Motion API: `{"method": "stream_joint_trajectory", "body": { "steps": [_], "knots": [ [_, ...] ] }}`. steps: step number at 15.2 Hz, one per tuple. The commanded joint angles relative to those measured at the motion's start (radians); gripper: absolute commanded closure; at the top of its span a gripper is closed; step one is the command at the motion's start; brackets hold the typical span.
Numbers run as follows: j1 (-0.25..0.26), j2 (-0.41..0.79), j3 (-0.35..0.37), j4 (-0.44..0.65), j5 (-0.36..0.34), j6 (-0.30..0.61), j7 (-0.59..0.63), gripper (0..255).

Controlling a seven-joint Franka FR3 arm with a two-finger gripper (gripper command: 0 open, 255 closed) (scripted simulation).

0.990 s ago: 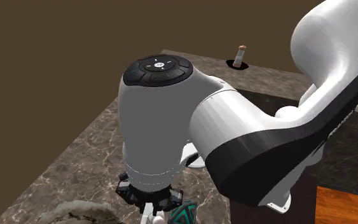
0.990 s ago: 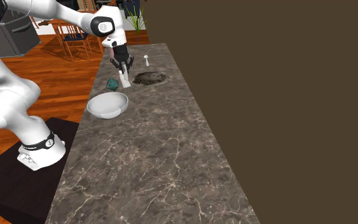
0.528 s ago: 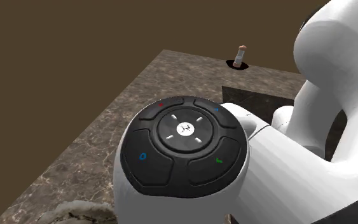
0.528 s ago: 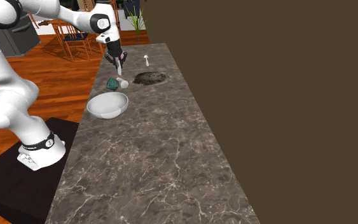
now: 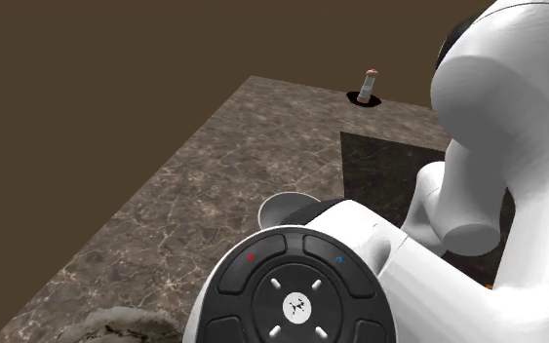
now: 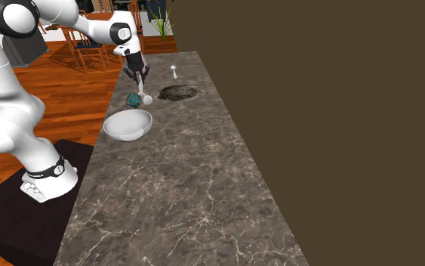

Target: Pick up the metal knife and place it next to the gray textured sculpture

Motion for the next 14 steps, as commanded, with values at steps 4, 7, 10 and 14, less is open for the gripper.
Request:
{"method": "stream_joint_trajectory", "body": {
  "steps": [4,7,10,14],
  "knots": [
    [0.016,0.047,-0.011,-0.029,-0.05,0.056,0.037,255],
    [0.027,0.077,-0.021,-0.046,-0.082,0.089,0.059,255],
    [0.04,0.106,-0.034,-0.061,-0.116,0.121,0.082,255],
    [0.04,0.106,-0.034,-0.061,-0.116,0.121,0.082,255]
  ]
}}
